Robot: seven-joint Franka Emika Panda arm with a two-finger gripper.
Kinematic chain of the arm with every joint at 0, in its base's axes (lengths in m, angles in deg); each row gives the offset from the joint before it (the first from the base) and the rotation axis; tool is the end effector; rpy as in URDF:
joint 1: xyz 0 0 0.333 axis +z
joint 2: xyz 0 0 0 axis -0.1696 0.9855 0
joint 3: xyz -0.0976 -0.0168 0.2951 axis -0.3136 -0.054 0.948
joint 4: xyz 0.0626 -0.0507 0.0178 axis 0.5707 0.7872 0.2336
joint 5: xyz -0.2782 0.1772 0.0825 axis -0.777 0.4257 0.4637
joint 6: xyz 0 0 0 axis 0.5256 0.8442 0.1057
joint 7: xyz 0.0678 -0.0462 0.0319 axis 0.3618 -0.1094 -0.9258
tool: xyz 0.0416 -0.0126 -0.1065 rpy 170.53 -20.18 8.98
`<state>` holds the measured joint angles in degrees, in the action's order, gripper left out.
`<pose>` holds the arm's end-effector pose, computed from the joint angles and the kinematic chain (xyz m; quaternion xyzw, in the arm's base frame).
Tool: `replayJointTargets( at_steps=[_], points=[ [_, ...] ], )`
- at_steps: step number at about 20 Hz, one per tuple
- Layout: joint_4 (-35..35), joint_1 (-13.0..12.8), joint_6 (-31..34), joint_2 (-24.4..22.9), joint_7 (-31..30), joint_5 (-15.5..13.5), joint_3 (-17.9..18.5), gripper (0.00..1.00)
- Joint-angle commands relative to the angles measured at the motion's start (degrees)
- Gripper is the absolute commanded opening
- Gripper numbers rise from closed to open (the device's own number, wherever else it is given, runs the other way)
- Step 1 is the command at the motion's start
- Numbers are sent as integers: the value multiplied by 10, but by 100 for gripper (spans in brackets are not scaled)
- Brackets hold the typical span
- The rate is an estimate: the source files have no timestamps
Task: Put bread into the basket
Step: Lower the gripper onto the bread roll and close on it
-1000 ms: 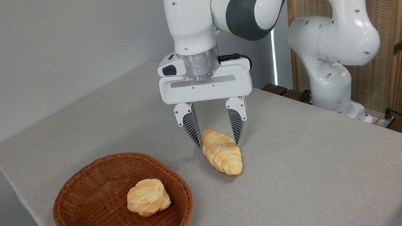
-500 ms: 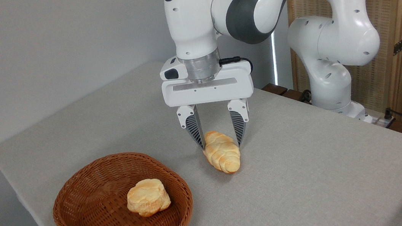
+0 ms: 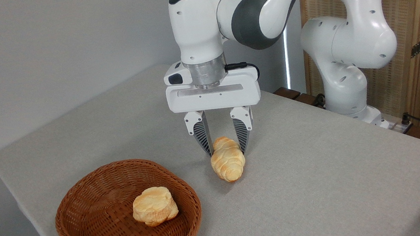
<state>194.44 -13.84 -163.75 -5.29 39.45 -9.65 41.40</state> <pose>0.3577 -0.0645 0.4323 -0.9975 0.0687 -0.0092 0.0108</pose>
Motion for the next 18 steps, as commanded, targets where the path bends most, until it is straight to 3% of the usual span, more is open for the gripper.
replayJointTargets(
  at_steps=[1, 6, 18],
  points=[
    [8, -2, -14, -1, 7, 10, 0, 31],
    [8, -2, -13, -1, 42, 10, 0, 17],
    [5, -2, -12, 2, 44, 10, 0, 17]
  ],
)
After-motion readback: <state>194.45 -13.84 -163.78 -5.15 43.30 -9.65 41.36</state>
